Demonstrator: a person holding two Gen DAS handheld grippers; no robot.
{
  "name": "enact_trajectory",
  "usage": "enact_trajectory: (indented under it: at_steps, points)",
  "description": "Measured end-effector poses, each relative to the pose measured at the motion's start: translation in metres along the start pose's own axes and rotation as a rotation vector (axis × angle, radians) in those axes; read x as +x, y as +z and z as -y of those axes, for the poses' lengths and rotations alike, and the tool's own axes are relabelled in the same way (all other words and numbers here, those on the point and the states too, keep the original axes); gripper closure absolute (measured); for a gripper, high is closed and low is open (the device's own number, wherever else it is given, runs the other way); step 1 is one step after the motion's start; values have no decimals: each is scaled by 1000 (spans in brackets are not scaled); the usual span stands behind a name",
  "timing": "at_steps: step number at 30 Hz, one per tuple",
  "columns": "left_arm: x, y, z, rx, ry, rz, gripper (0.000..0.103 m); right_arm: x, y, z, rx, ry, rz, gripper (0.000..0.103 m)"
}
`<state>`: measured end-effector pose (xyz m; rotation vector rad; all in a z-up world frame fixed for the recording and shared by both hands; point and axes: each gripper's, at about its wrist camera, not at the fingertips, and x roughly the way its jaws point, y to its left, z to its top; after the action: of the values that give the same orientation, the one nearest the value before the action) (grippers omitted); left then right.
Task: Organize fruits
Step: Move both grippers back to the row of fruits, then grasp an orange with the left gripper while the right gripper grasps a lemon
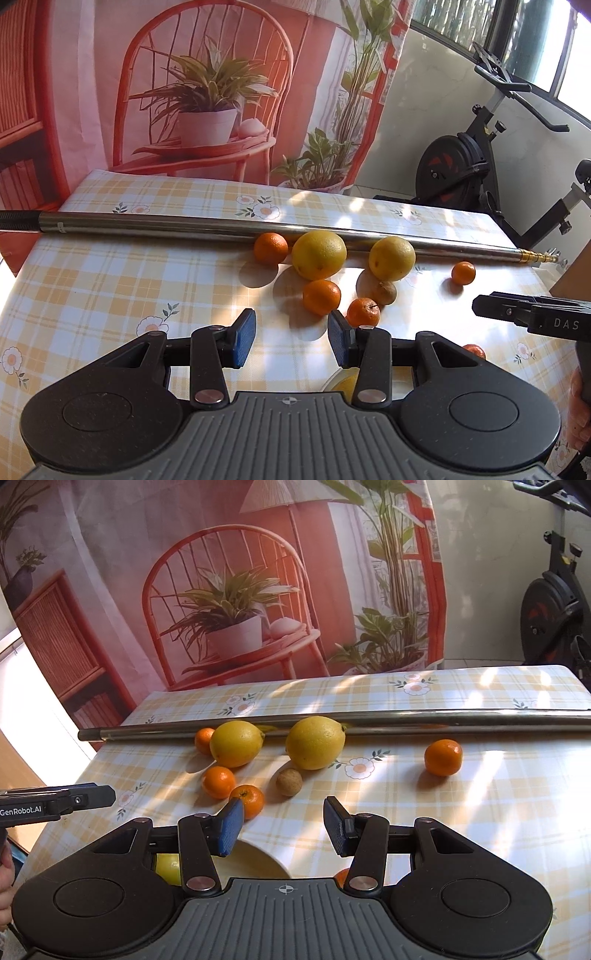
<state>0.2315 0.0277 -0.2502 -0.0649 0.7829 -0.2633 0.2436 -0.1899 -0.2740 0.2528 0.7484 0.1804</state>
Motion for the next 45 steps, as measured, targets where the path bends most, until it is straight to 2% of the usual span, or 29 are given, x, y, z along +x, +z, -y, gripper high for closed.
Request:
enact_trajectory:
  at_steps: [3,7,13,23,27,34,41,45]
  points:
    - [18,6,6,18,-12,-15,58,-1,1,15,31,-12,14,58]
    - [47,13,8,-10,-46,-53,58,0,1,34,64,-31,26,58]
    - [80,17,14,-10,-53,-64,58,3,-1,54,93,-63,30,57]
    - [108,17,13,-42,-52,-128,58,5,-5,70,108,-79,34,57]
    - [112,15,14,-24,-53,-140,63,7,-5,73,115,-82,38,57]
    - [105,13,15,-11,-52,-132,63,10,-6,75,104,-100,36,57]
    - [82,10,12,-31,-65,-103,63,12,-4,74,100,-96,28,57]
    - [64,5,12,-1,-29,-69,63,17,2,67,96,-68,15,57]
